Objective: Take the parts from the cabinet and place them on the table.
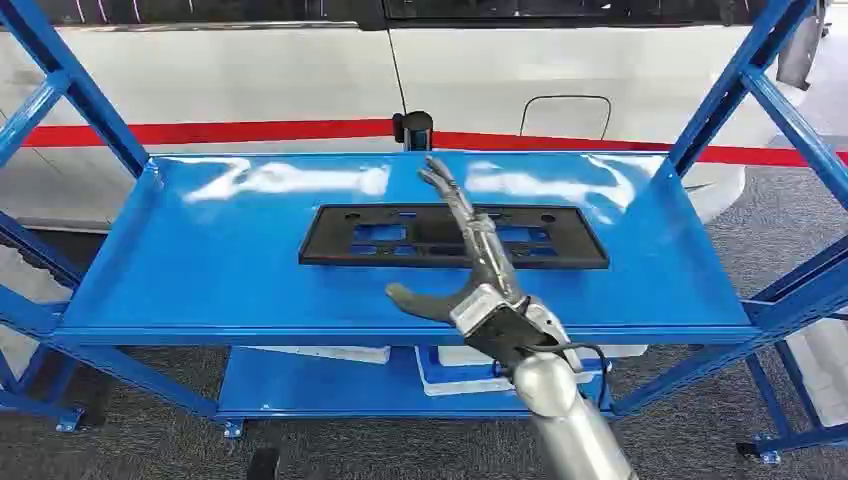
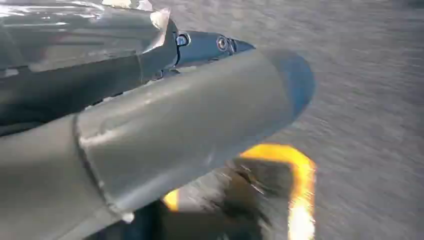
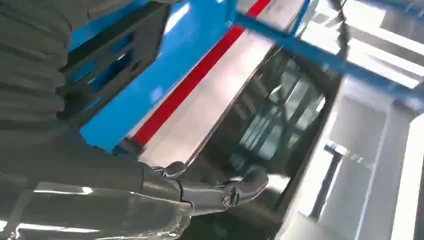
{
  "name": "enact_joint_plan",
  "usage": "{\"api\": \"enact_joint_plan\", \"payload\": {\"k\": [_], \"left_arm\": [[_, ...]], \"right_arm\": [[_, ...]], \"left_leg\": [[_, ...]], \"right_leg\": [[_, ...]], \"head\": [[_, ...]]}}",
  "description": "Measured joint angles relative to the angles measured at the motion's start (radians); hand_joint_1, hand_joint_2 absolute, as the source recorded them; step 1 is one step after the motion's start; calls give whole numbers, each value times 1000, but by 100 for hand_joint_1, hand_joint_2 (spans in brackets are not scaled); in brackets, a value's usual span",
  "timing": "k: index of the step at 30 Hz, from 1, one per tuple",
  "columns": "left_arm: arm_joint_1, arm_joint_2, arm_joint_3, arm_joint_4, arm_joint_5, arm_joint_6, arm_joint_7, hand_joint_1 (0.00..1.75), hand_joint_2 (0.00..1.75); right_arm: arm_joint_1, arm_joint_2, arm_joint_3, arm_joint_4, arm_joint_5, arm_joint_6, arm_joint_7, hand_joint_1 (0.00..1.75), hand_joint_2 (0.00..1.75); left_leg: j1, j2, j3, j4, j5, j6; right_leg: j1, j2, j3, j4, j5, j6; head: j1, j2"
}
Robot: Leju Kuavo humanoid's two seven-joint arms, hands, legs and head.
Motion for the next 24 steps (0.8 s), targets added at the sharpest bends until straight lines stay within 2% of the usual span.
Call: {"api": "enact_joint_plan", "payload": {"k": [3,7,15,21,24], "left_arm": [[-16,-21,6,-6,-2,-2,-7,0,0],[-21,-29,6,-10,-18,32,-8,0,0],[-42,-67,-14,-16,-27,72,12,0,0],[-52,-72,-38,-16,-16,74,20,0,0],[-61,-74,-47,-16,13,66,46,0,0]], "right_arm": [[-29,8,36,36,7,-10,13,0,175],[-57,15,64,104,94,-74,68,0,175],[-168,135,127,371,201,-116,126,0,175],[-216,174,150,513,267,-169,161,0,175],[-241,197,159,600,303,-204,163,0,175]], "left_leg": [[0,-2,3,0,0,0],[-1,-2,2,0,-1,0],[0,-2,2,0,-1,0],[0,-1,2,0,-1,0],[0,-1,2,0,-1,0]], "right_leg": [[-1,-1,4,0,0,0],[-1,-1,4,0,0,0],[-1,-1,4,0,0,0],[-1,-1,4,0,0,0],[-1,-1,4,0,0,0]], "head": [[0,0],[0,0],[0,0],[0,0],[0,0]]}}
